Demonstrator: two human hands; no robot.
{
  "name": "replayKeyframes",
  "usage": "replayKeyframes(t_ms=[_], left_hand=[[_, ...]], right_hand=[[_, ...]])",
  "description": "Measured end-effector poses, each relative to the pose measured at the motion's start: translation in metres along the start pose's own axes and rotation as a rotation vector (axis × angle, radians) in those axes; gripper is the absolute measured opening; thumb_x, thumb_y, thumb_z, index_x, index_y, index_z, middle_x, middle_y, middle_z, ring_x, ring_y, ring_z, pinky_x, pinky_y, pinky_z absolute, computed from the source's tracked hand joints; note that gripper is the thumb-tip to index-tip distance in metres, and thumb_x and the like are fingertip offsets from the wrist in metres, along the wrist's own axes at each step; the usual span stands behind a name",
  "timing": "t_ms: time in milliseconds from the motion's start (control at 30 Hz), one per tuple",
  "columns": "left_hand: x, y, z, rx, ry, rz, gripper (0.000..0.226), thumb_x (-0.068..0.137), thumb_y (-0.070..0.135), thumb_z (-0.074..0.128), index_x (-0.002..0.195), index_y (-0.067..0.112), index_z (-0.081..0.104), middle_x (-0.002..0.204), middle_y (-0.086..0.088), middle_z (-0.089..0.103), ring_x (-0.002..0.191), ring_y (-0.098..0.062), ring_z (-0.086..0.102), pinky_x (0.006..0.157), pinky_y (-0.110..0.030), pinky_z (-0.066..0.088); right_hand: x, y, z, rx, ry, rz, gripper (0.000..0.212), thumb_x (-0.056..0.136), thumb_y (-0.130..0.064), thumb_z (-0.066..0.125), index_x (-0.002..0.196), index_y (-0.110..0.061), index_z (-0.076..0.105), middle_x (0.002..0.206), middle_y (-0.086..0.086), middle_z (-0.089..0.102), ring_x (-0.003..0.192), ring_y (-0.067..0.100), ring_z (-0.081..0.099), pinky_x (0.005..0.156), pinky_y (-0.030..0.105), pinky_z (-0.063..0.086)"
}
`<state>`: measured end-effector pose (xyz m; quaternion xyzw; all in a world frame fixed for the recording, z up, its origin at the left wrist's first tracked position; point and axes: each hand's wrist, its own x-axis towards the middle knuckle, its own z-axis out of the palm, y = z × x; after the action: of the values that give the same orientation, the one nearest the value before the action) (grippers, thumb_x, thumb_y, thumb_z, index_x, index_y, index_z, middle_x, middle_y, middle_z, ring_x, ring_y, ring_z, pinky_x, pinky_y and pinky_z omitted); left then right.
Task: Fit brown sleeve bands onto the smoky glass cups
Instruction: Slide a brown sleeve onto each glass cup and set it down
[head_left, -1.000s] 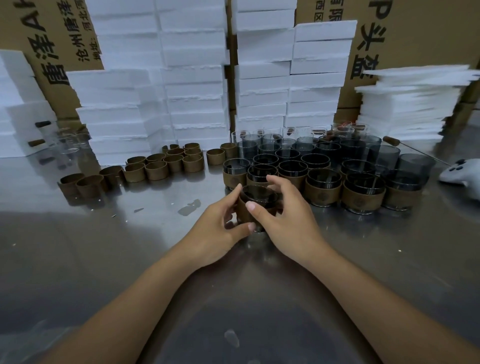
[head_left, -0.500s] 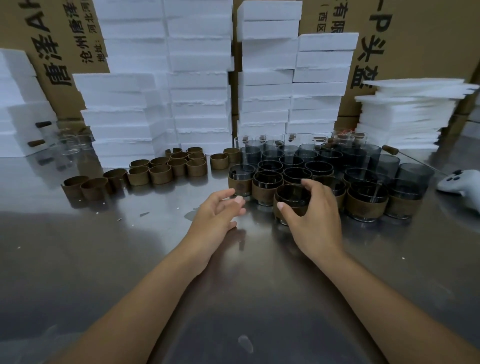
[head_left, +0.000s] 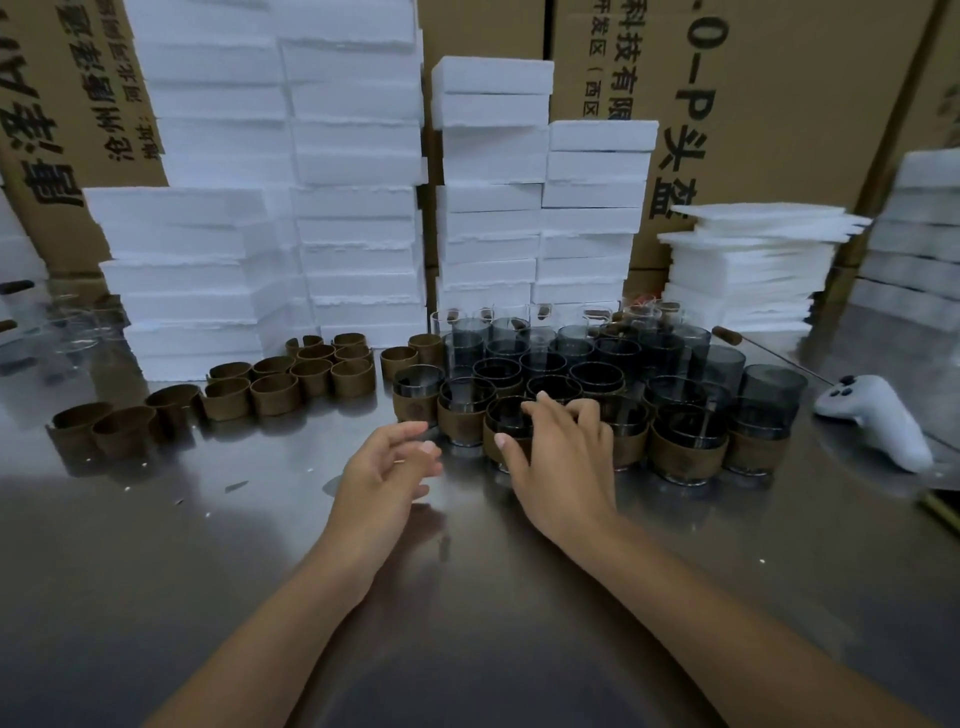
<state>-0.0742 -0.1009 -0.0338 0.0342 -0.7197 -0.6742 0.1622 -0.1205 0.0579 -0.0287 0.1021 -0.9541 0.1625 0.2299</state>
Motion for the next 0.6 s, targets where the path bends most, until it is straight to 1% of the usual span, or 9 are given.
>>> replayKeyframes(t_ms=[67,133,200,300,400,467,533,600], left_hand=[[0.004,-0.002,0.001,-0.006,0.027,-0.003,0.016,0.094,0.013,0.057,0.101,0.026,0.061,0.092,-0.001,0.068,0.086,-0.013,0.067,0.075,-0.028,0.051],[0.009,-0.005,0.001,-0.014,0.047,-0.005,0.017,0.093,0.01,0.057,0.1,0.025,0.062,0.089,-0.002,0.068,0.082,-0.013,0.066,0.075,-0.029,0.05],[0.013,-0.009,0.001,-0.005,0.057,-0.005,0.018,0.093,0.009,0.057,0.099,0.024,0.063,0.088,-0.004,0.068,0.079,-0.012,0.066,0.075,-0.03,0.05],[0.019,-0.014,-0.001,-0.008,0.065,0.005,0.02,0.092,0.005,0.057,0.098,0.022,0.065,0.087,-0.007,0.068,0.078,-0.014,0.066,0.072,-0.029,0.049],[0.021,-0.018,-0.003,-0.013,0.065,0.02,0.02,0.091,0.004,0.058,0.094,0.022,0.067,0.082,-0.005,0.07,0.076,-0.014,0.067,0.07,-0.029,0.049],[0.021,-0.02,-0.003,-0.011,0.053,0.026,0.02,0.091,0.004,0.058,0.093,0.021,0.068,0.081,-0.005,0.071,0.072,-0.011,0.068,0.071,-0.029,0.049],[0.023,-0.022,-0.003,-0.002,0.041,0.041,0.02,0.09,0.001,0.058,0.093,0.018,0.068,0.077,-0.003,0.071,0.069,-0.01,0.068,0.069,-0.028,0.05],[0.024,-0.024,-0.003,0.01,0.028,0.061,0.021,0.089,-0.003,0.056,0.092,0.015,0.067,0.073,-0.004,0.07,0.065,-0.008,0.067,0.064,-0.022,0.053]], right_hand=[[0.006,0.004,-0.001,0.001,-0.015,-0.06,0.052,0.098,-0.049,0.038,0.14,-0.018,0.041,0.142,-0.001,0.047,0.128,0.02,0.028,0.101,0.035,0.025],[0.015,0.01,-0.005,0.123,-0.002,-0.086,0.05,0.097,-0.048,0.04,0.138,-0.019,0.045,0.136,-0.003,0.053,0.127,0.017,0.031,0.101,0.035,0.026],[0.031,0.019,-0.013,0.223,0.056,-0.074,0.043,0.097,-0.041,0.045,0.134,-0.02,0.05,0.135,-0.003,0.053,0.127,0.017,0.034,0.103,0.037,0.028],[0.069,0.04,-0.026,0.224,0.096,0.014,0.034,0.096,-0.028,0.049,0.129,-0.019,0.054,0.132,0.003,0.054,0.126,0.023,0.041,0.105,0.041,0.032],[0.107,0.067,-0.038,0.161,0.025,0.125,0.033,0.095,-0.018,0.048,0.127,-0.02,0.055,0.13,0.007,0.054,0.122,0.029,0.047,0.101,0.044,0.04],[0.124,0.086,-0.041,0.123,-0.031,0.228,0.038,0.093,-0.013,0.048,0.13,-0.021,0.055,0.132,0.01,0.054,0.122,0.032,0.047,0.1,0.045,0.042],[0.134,0.102,-0.039,0.079,-0.106,0.332,0.046,0.09,-0.012,0.049,0.134,-0.025,0.053,0.134,0.013,0.053,0.12,0.035,0.049,0.1,0.048,0.043],[0.14,0.114,-0.035,0.067,-0.231,0.412,0.048,0.091,-0.014,0.048,0.137,-0.026,0.051,0.134,0.015,0.052,0.118,0.037,0.051,0.102,0.05,0.042]])
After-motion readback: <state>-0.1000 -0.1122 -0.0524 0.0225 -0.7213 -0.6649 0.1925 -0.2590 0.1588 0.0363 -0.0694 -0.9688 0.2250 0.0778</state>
